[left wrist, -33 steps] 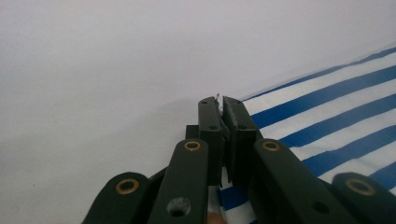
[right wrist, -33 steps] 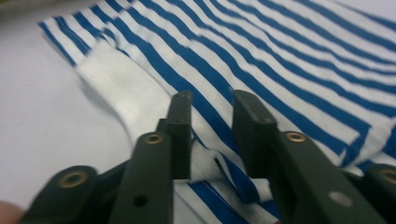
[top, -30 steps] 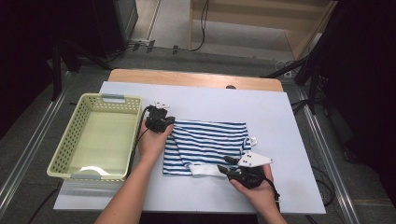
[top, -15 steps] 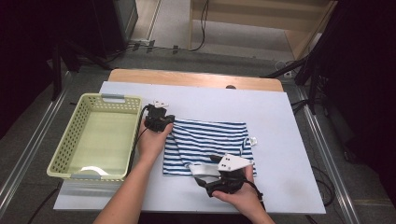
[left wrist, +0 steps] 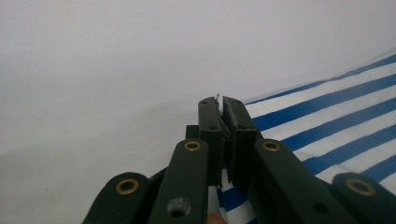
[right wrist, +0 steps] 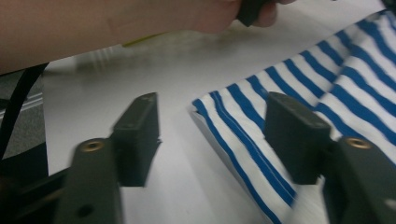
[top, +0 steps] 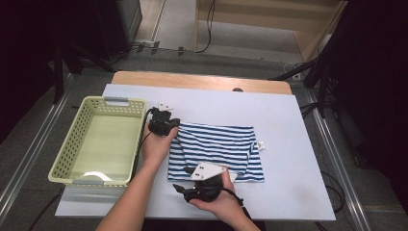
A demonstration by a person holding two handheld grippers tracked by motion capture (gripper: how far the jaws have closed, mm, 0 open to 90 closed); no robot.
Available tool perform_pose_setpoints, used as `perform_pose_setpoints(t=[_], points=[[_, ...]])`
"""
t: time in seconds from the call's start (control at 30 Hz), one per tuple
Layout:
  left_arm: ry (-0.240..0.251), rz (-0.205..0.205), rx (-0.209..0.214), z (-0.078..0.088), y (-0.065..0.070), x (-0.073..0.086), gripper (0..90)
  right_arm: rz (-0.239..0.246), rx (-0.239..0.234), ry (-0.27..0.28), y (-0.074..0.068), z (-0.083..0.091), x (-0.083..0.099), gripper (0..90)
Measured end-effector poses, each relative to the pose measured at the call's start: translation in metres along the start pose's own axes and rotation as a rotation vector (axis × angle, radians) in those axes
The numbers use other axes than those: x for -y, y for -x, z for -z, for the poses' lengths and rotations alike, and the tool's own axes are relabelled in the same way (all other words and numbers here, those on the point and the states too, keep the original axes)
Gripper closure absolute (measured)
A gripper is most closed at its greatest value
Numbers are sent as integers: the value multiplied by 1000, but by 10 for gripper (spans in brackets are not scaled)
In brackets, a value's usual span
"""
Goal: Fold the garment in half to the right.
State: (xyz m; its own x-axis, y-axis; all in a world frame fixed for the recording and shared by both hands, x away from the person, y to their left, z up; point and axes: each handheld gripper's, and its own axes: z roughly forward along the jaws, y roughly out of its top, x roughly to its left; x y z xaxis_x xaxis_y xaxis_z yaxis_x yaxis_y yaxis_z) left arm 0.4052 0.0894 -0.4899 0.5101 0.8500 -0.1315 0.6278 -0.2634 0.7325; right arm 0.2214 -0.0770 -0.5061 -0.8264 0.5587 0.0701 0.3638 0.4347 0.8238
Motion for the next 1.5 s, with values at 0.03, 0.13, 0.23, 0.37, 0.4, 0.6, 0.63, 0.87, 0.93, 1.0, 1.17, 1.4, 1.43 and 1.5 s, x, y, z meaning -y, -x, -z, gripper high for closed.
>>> perform_pose_setpoints(t=[0.03,0.13,0.23,0.37,0.4,0.6,0.63,0.87,0.93,1.0,1.17,1.4,1.43,1.5], points=[[0,0,0,0,0,0,876,0,0,0,0,0,0,387],[2,-2,1,1,0,0,876,-4,20,-30,-4,-13,-3,460],[2,-1,1,1,0,0,876,-8,40,-65,-4,-22,-5,510],[2,-2,1,1,0,0,876,0,61,-90,-5,-27,-8,534],[2,-2,1,1,0,0,876,7,68,-93,-5,-29,-8,539],[2,-4,1,1,1,0,876,32,95,-131,-7,-36,-11,551],[3,-4,0,1,1,0,876,50,102,-136,-9,-38,-13,572],[1,-5,-8,1,2,-1,876,66,99,-132,-9,-39,-13,822],[2,-3,-11,1,2,-1,876,49,86,-130,-6,-38,-13,849],[4,-4,-7,2,3,-1,876,35,75,-119,-5,-35,-12,856],[11,-3,1,4,3,-2,876,28,77,-48,-5,-20,-9,858],[34,-9,8,9,6,-4,876,19,91,40,-1,12,-9,858],[45,-3,12,10,7,-5,876,18,92,52,0,16,-8,858],[46,-6,12,11,7,-6,876,18,97,59,0,20,-9,858]])
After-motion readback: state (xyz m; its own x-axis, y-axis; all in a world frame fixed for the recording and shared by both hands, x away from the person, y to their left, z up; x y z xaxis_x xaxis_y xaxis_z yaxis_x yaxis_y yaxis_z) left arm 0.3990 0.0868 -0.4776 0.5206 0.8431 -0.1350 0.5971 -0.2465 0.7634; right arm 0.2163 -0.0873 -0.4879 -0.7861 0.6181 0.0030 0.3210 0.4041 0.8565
